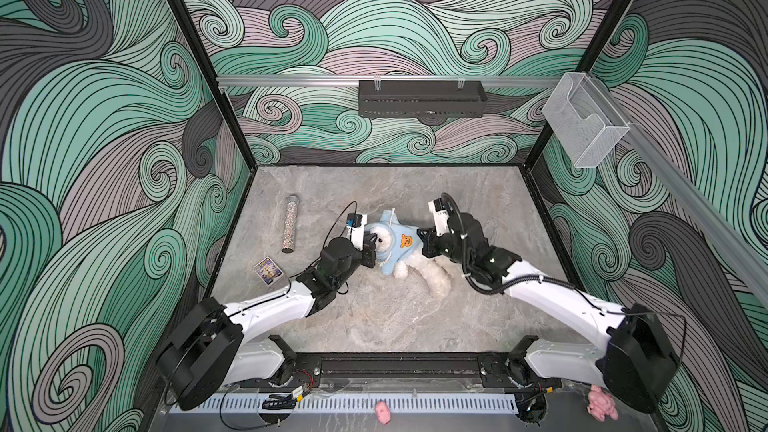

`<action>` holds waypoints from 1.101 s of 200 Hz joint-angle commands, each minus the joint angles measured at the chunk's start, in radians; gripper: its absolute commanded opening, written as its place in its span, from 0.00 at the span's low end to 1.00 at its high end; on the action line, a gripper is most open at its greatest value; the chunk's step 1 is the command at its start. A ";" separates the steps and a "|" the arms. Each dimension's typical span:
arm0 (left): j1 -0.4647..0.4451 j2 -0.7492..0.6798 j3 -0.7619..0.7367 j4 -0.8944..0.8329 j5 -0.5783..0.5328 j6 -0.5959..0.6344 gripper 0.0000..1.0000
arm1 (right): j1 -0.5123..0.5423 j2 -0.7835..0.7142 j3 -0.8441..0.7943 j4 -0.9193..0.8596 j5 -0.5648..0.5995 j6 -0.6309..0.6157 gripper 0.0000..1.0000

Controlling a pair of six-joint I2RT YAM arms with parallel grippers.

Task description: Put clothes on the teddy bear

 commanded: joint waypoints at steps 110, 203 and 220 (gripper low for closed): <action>0.075 -0.005 -0.088 -0.114 -0.157 -0.471 0.00 | -0.065 0.041 -0.252 0.366 0.140 -0.023 0.00; 0.069 0.076 -0.020 -0.112 0.363 -0.237 0.35 | -0.107 0.177 -0.155 0.391 -0.181 -0.118 0.00; 0.071 0.056 -0.020 -0.129 0.356 -0.274 0.47 | -0.108 0.185 -0.177 0.428 -0.192 -0.135 0.00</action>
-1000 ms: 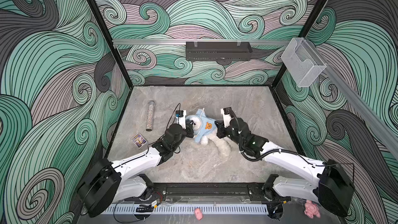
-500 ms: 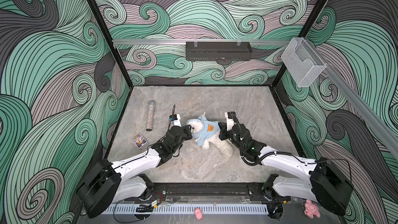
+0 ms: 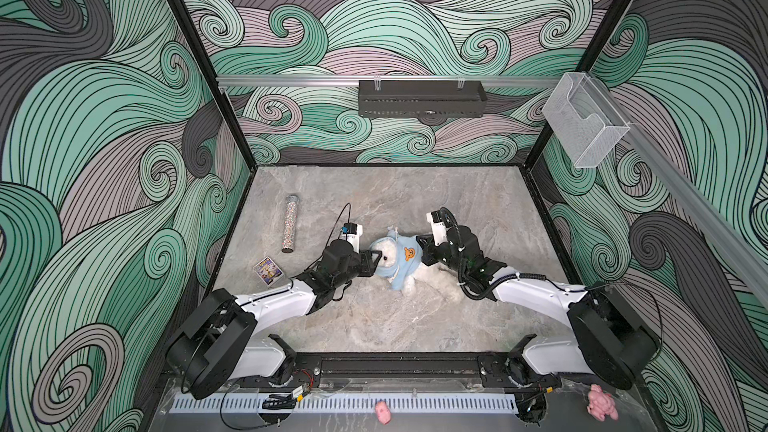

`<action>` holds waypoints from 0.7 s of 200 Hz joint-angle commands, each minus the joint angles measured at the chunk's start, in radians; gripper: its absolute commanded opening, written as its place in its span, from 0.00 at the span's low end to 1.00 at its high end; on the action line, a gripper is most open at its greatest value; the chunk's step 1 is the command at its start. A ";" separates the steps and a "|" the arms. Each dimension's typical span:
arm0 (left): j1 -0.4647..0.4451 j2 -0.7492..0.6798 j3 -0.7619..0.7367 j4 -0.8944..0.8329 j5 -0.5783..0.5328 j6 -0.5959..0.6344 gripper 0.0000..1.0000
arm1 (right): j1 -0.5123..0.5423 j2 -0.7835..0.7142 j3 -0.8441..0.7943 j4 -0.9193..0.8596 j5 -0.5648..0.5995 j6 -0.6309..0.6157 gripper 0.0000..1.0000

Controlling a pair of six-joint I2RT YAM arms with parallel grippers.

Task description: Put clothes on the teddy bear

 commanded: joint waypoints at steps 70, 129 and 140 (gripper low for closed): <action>0.061 0.025 0.162 -0.226 0.112 -0.098 0.67 | -0.006 0.019 -0.052 0.122 -0.079 -0.120 0.00; 0.066 0.102 0.267 -0.316 0.137 -0.033 0.63 | -0.005 0.020 -0.070 0.118 -0.075 -0.144 0.00; 0.066 0.113 0.285 -0.327 0.150 -0.019 0.64 | -0.006 0.021 -0.070 0.117 -0.074 -0.143 0.00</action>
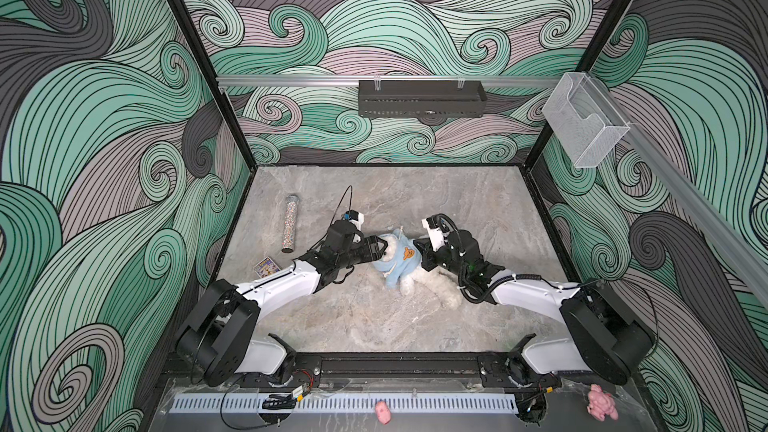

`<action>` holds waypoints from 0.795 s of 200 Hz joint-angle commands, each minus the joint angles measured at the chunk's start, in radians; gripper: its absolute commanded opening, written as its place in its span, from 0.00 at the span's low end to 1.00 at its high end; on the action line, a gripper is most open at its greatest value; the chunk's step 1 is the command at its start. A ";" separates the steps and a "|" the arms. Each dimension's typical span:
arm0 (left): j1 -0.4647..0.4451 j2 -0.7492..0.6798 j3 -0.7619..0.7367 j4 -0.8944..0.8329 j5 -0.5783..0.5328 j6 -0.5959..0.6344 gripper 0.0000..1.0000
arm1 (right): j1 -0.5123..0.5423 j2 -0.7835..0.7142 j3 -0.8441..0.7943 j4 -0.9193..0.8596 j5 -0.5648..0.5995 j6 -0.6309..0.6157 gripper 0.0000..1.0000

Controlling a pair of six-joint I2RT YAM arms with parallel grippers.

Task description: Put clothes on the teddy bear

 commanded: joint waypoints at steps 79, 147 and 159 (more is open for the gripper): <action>0.003 0.216 0.177 -0.090 0.041 0.026 0.67 | -0.005 0.033 -0.013 0.038 -0.053 -0.048 0.00; -0.032 0.409 0.270 -0.042 0.103 -0.040 0.67 | -0.005 0.080 -0.019 0.051 -0.068 -0.073 0.00; -0.047 0.443 0.280 -0.040 0.106 -0.051 0.65 | -0.005 0.096 -0.016 0.055 -0.064 -0.073 0.00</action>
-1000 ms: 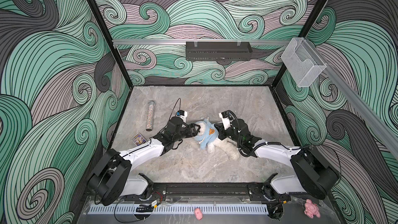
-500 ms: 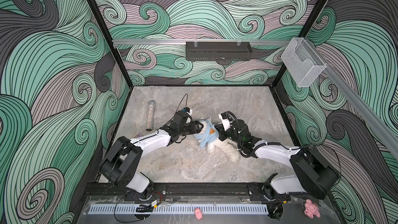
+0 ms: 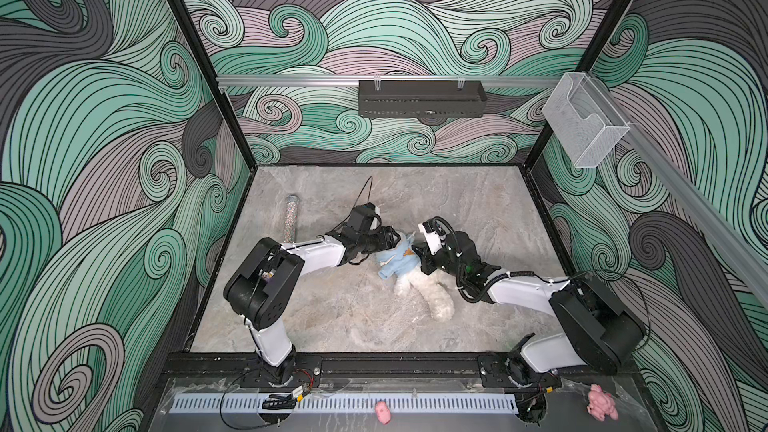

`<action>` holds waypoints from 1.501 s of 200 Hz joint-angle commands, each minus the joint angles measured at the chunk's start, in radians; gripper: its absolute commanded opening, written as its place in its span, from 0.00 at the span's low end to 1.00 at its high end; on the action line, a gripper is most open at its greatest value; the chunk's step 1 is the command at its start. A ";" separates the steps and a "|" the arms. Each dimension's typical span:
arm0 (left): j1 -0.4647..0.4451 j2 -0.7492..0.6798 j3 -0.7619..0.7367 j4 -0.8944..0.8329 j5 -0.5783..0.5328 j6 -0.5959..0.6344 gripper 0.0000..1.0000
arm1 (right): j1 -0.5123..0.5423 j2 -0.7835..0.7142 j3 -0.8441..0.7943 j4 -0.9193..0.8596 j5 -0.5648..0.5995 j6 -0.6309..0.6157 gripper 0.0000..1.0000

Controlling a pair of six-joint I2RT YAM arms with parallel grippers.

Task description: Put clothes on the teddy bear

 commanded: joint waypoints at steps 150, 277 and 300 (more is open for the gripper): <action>-0.009 -0.293 -0.338 0.542 -0.269 0.107 0.00 | -0.075 -0.241 0.210 -0.498 0.162 0.224 0.00; 0.000 -0.472 -0.424 0.312 -0.433 -0.060 0.00 | -0.092 -0.192 0.061 -0.329 0.073 0.120 0.00; -0.004 -0.462 -0.362 0.182 -0.367 -0.053 0.00 | -0.095 -0.126 0.167 -0.462 0.013 0.074 0.00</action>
